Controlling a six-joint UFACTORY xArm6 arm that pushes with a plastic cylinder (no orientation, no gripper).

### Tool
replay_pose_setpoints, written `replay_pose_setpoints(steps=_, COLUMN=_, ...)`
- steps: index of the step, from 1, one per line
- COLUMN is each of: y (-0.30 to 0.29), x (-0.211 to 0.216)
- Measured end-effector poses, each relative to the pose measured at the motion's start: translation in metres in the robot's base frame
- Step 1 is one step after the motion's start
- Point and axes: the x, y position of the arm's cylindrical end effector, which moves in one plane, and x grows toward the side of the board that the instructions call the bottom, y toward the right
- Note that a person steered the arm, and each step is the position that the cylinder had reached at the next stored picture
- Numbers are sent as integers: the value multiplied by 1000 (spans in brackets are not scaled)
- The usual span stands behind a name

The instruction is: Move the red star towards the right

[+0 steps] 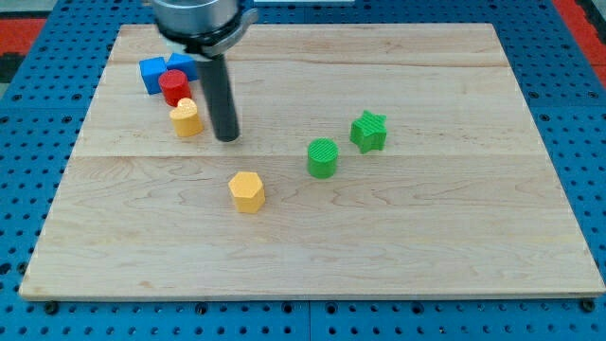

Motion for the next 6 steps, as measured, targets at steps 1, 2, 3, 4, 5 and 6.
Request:
replay_pose_setpoints(steps=1, y=17, x=-32)
replay_pose_setpoints(steps=2, y=16, x=-83)
replay_pose_setpoints(steps=3, y=8, x=-136)
replay_pose_setpoints(steps=4, y=-1, x=-168)
replay_pose_setpoints(steps=5, y=-73, x=-168)
replay_pose_setpoints(steps=6, y=-113, x=-163)
